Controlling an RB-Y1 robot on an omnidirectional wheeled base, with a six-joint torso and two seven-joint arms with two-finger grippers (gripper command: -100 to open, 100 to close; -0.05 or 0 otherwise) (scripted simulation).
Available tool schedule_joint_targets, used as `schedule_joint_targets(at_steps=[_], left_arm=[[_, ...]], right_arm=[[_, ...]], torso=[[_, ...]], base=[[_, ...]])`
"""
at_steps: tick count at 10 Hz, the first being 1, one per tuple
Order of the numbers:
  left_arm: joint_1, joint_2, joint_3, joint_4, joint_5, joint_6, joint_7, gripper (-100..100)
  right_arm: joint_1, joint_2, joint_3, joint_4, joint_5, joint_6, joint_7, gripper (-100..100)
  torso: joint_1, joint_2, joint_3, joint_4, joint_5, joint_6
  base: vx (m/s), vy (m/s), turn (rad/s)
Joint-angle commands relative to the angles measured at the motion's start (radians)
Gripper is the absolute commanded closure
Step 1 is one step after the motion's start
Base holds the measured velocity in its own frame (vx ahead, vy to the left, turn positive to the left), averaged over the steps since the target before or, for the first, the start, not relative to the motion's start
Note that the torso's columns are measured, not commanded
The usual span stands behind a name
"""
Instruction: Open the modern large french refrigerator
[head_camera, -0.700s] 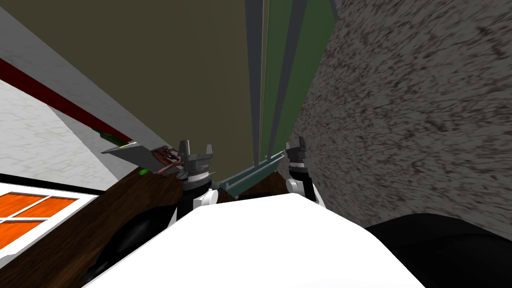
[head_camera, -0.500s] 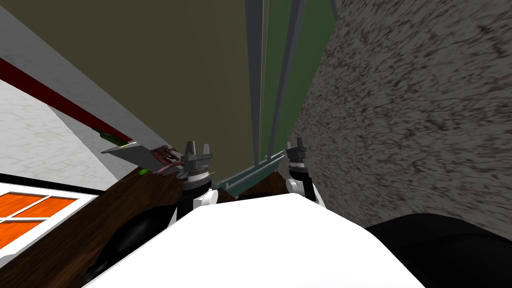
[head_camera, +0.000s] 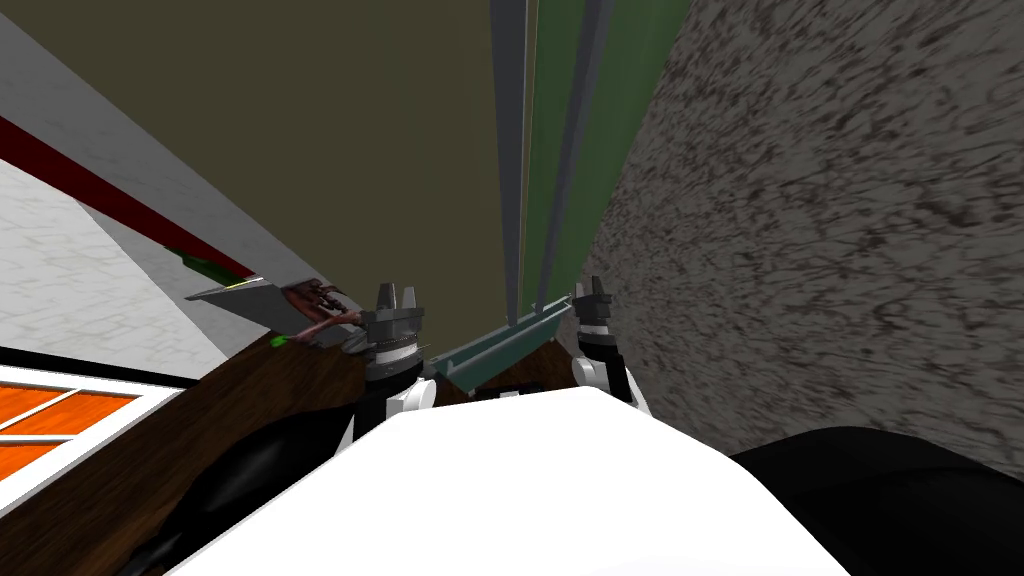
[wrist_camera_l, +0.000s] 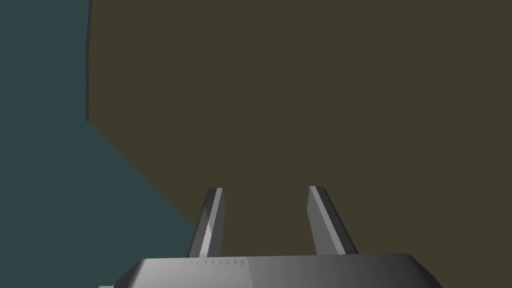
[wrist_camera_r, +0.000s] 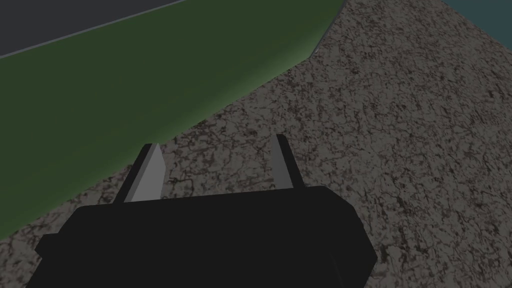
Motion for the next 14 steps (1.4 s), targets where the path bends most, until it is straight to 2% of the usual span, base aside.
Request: schedule_joint_targets(at_steps=[1,2,3,5,6,7,8,9,10,11,12,13,14], left_arm=[[0.000,0.000,0.000,0.000,0.000,0.000,0.000,0],[0.000,0.000,0.000,0.000,0.000,0.000,0.000,0],[0.000,0.000,0.000,0.000,0.000,0.000,0.000,0],[0.000,0.000,0.000,0.000,0.000,0.000,0.000,0],[0.000,0.000,0.000,0.001,0.000,0.000,0.000,0],[0.000,0.000,0.000,0.000,0.000,0.000,0.000,0],[0.000,0.000,0.000,0.001,0.000,0.000,0.000,0],[0.000,0.000,0.000,0.000,0.000,0.000,0.000,0],[0.000,0.000,0.000,0.000,0.000,0.000,0.000,0],[0.000,0.000,0.000,0.000,0.000,0.000,0.000,0],[0.000,0.000,0.000,0.001,0.000,0.000,0.000,0],[0.000,0.000,0.000,0.000,0.000,0.000,0.000,0],[0.000,0.000,0.000,0.001,0.000,0.000,0.000,0]], right_arm=[[0.000,0.000,0.000,0.000,0.000,0.000,0.000,0],[0.000,0.000,0.000,0.000,0.000,0.000,0.000,0],[-0.008,-0.032,-0.010,0.032,0.048,0.031,0.013,-100],[-0.019,-0.062,-0.024,0.079,0.105,0.077,0.031,-100],[-0.019,-0.062,-0.024,0.079,0.118,0.077,0.031,-100],[-0.027,-0.076,-0.032,0.110,0.155,0.107,0.043,-100],[-0.027,-0.076,-0.032,0.110,0.163,0.107,0.043,-100],[-0.035,-0.090,-0.042,0.145,0.202,0.141,0.056,-100],[-0.035,-0.090,-0.042,0.145,0.214,0.141,0.056,-100],[-0.045,-0.103,-0.052,0.184,0.253,0.178,0.070,-100],[-0.045,-0.103,-0.052,0.184,0.271,0.178,0.070,-100],[-0.055,-0.115,-0.063,0.227,0.307,0.218,0.086,-100],[-0.055,-0.115,-0.063,0.227,0.333,0.218,0.086,-100]], torso=[[0.000,0.074,-0.148,0.074,0.000,0.000],[0.000,0.148,-0.295,0.148,0.000,0.000],[0.000,0.221,-0.443,0.221,0.000,0.000],[0.001,0.266,-0.530,0.265,0.000,0.000],[0.000,0.268,-0.535,0.267,0.000,0.000],[0.000,0.268,-0.537,0.268,0.000,0.000],[0.000,0.267,-0.537,0.268,0.000,0.000],[0.000,0.267,-0.537,0.268,0.000,0.000],[0.000,0.268,-0.537,0.268,0.000,0.000],[0.000,0.268,-0.537,0.268,0.000,0.000],[0.000,0.269,-0.536,0.268,0.000,0.000],[0.000,0.268,-0.537,0.268,0.000,0.000],[0.000,0.268,-0.537,0.268,0.000,0.000]], base=[[0.000,0.000,0.000],[0.000,0.000,0.000],[-0.011,0.013,0.147],[-0.041,0.014,0.211],[-0.030,0.011,0.065],[-0.027,0.016,0.120],[-0.019,0.012,0.086],[-0.025,0.019,0.202],[-0.023,0.014,0.079],[-0.032,0.020,0.198],[-0.028,0.014,0.095],[-0.029,0.019,0.208],[-0.024,0.015,0.109]])
